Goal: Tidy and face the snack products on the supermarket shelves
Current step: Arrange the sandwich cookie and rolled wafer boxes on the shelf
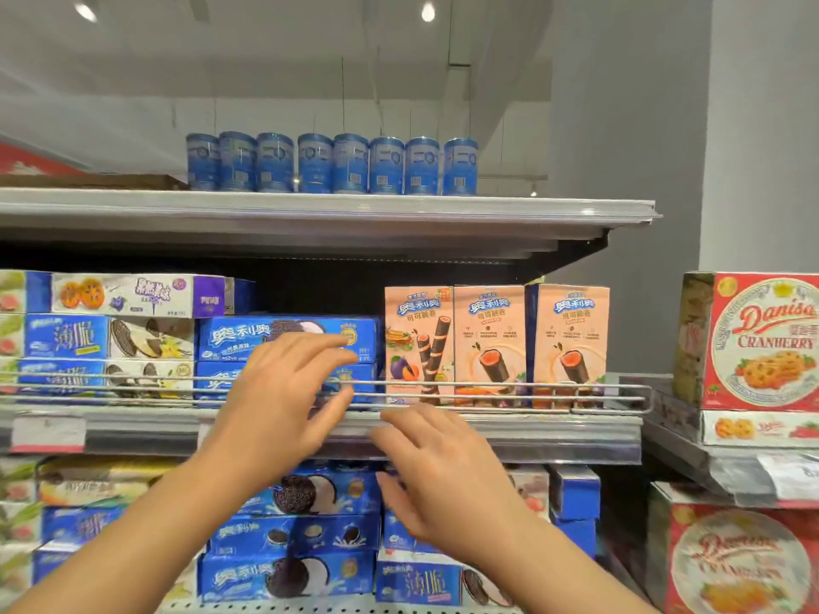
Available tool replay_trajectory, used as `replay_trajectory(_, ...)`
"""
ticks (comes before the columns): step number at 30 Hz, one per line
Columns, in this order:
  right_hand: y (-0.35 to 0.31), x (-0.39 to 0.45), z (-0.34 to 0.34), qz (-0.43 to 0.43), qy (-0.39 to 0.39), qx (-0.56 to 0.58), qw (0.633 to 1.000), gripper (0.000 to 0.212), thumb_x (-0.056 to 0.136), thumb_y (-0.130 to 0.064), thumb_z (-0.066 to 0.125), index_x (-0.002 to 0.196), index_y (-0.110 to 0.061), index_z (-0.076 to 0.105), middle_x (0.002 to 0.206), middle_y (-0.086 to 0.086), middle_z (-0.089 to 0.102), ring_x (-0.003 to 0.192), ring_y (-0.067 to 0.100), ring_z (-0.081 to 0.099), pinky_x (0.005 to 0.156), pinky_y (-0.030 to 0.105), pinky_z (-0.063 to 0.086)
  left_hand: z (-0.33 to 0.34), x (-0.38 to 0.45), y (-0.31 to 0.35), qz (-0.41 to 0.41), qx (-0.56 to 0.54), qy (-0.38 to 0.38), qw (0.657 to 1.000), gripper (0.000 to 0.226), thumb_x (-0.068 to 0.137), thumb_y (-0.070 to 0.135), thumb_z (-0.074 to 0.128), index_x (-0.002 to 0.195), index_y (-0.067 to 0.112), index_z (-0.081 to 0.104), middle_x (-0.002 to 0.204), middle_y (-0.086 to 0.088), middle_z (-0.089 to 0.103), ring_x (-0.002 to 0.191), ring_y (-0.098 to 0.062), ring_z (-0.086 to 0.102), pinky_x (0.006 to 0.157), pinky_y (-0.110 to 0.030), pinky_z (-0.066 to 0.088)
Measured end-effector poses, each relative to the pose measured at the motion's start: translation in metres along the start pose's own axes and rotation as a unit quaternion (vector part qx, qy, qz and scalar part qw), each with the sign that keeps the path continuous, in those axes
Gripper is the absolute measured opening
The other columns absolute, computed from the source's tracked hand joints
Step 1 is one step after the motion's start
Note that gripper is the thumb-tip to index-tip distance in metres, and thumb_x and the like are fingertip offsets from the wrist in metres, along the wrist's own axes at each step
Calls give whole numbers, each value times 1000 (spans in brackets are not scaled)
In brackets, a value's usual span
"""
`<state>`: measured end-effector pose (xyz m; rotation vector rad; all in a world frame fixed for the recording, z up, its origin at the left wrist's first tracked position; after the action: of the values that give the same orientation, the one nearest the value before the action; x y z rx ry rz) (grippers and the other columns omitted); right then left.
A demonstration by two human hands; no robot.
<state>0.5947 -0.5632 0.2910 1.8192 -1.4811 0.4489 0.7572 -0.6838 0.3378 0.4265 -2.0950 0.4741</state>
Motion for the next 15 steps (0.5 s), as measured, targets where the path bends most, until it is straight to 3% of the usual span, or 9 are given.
replay_trajectory(4, -24, 3, 30, -9, -1, -8, 1000, 40, 88, -31, 51, 125, -15, 57, 122, 5, 58, 113, 29, 54, 101, 41, 44, -5, -51, -29, -46, 52, -21, 997, 47, 93, 47, 48, 122, 16, 68, 131, -1, 63, 119, -29, 59, 99, -50, 47)
replay_trajectory(8, -35, 6, 45, 66, 29, -14, 997, 48, 82, -32, 59, 127, -16, 61, 130, 7, 59, 114, 31, 57, 107, 49, 44, -11, -104, -70, -110, 113, -57, 986, 69, 99, 62, 24, 133, 16, 62, 143, -5, 55, 127, -32, 53, 99, -54, 46)
replay_trajectory(12, -51, 8, 55, 119, 19, -42, 992, 55, 80, -33, 63, 132, -16, 60, 141, 9, 56, 122, 32, 54, 113, 52, 39, -22, -142, -124, -155, 135, -82, 975, 71, 95, 63, 28, 143, 17, 53, 152, -7, 46, 135, -35, 46, 102, -59, 43)
replay_trajectory(15, -62, 15, 55, 166, 14, -63, 984, 58, 79, -31, 65, 135, -16, 58, 137, 9, 56, 120, 33, 55, 111, 55, 41, -27, -162, -162, -196, 140, -85, 967, 72, 92, 61, 33, 149, 19, 46, 156, -7, 41, 142, -35, 38, 106, -58, 38)
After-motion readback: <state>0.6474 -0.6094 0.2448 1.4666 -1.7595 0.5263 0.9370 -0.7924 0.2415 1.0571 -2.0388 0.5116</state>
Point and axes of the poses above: each hand's wrist, its own x-axis towards the middle knuckle, its own z-axis out of the palm, y = z × x, the point moved 2 cm from there along x, towards the middle knuckle
